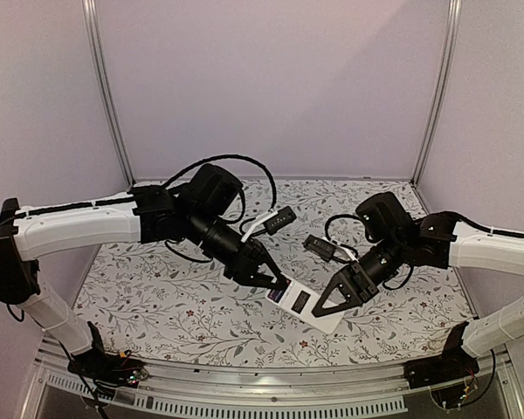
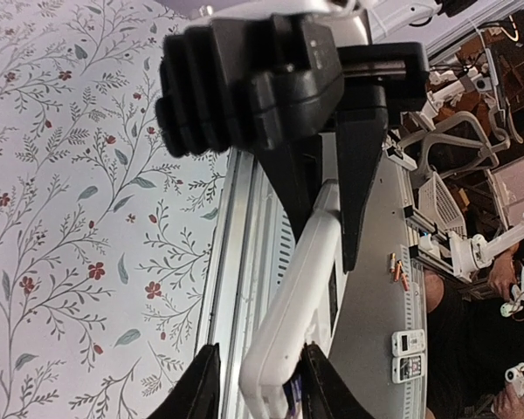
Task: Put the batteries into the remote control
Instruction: Press the battery in the battery compartment.
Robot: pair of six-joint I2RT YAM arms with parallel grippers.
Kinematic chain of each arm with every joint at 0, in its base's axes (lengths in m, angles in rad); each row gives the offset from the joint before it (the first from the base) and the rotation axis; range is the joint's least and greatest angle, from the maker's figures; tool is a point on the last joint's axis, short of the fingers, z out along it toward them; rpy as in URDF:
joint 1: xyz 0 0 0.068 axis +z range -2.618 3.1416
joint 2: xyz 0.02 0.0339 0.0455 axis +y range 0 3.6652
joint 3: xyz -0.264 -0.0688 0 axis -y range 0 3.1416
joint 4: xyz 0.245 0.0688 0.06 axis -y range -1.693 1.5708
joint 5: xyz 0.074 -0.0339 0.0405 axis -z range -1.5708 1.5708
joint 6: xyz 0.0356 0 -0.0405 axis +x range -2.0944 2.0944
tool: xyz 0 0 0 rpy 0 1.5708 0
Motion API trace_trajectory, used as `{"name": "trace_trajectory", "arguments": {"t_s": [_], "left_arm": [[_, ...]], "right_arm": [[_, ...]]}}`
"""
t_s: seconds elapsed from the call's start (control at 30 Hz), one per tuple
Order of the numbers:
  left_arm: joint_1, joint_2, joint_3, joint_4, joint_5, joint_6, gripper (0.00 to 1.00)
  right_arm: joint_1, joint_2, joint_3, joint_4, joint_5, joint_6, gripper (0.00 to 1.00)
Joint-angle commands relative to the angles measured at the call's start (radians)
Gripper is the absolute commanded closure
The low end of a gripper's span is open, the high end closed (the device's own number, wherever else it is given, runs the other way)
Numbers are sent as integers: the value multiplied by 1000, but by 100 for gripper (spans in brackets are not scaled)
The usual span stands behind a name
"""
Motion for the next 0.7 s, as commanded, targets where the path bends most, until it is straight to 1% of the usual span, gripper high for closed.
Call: {"name": "trace_trajectory", "arguments": {"t_s": [0.0,0.13,0.2,0.23,0.3,0.33,0.4,0.47,0.53,0.6,0.67], "left_arm": [[29,35,-6,-1,-35,-10,67],[29,37,-1,-7,-57,-18,62],[29,44,8,-20,-47,-18,57],[29,46,10,-20,-43,-17,56],[27,46,8,-20,-37,-13,60],[28,45,6,-20,-19,-3,53],[27,2,-19,13,-26,14,31],[27,-67,-63,64,-86,39,14],[28,-135,-96,90,-170,83,1],[27,-179,-101,72,-235,151,0],[24,-206,-91,27,-263,220,0]], "right_arm": [[11,-3,41,-32,-38,-53,100],[10,-2,48,-45,-30,-63,100],[12,-3,52,-53,-26,-67,100],[11,-3,55,-57,-25,-71,100],[11,-3,57,-62,-25,-75,100],[12,-2,57,-63,-30,-75,100],[11,1,55,-63,-32,-74,100],[11,7,50,-61,-36,-70,100],[12,15,47,-61,-42,-64,100],[11,18,45,-60,-45,-59,100],[12,24,46,-62,-47,-50,100]]}}
